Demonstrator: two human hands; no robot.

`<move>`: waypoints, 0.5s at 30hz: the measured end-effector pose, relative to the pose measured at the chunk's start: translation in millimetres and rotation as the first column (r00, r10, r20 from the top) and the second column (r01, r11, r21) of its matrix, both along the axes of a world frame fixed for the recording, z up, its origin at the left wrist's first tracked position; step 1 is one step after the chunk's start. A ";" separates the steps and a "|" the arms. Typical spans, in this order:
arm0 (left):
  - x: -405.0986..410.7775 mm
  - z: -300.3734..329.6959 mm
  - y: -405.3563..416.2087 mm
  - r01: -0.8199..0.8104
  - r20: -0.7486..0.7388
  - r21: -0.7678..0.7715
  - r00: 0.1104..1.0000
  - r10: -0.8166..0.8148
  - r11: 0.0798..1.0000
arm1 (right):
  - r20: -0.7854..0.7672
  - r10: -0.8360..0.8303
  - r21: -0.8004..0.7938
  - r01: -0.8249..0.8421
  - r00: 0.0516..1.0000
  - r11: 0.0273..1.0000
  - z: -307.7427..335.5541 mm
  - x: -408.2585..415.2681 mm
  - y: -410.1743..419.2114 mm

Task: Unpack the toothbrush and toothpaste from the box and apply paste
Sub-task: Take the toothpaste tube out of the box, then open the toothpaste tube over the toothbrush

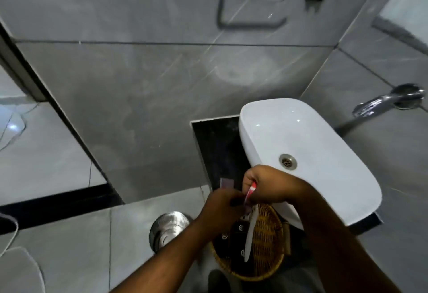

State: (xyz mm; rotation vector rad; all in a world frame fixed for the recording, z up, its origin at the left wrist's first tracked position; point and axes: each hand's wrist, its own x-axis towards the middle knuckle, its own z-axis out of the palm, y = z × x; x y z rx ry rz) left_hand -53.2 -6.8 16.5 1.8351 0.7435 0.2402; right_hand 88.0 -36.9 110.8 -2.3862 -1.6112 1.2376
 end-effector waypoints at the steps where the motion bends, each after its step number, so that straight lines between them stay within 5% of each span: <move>1: 1.8 2.5 -2.4 -0.006 -0.001 -0.003 1.000 0.006 1.000 | -0.010 -0.042 0.028 0.043 0.999 0.999 1.0 2.5 -6.0; 7: 13.5 -4.1 -14.6 -0.187 -0.089 -0.352 0.982 0.166 0.917 | -0.020 -0.262 0.106 0.262 0.965 0.959 -12.4 24.3 -34.9; 15: 19.5 -21.1 -27.0 -0.253 -0.173 -0.450 0.966 0.195 0.856 | 0.082 -0.289 0.051 0.286 0.954 0.957 -36.9 33.7 -36.5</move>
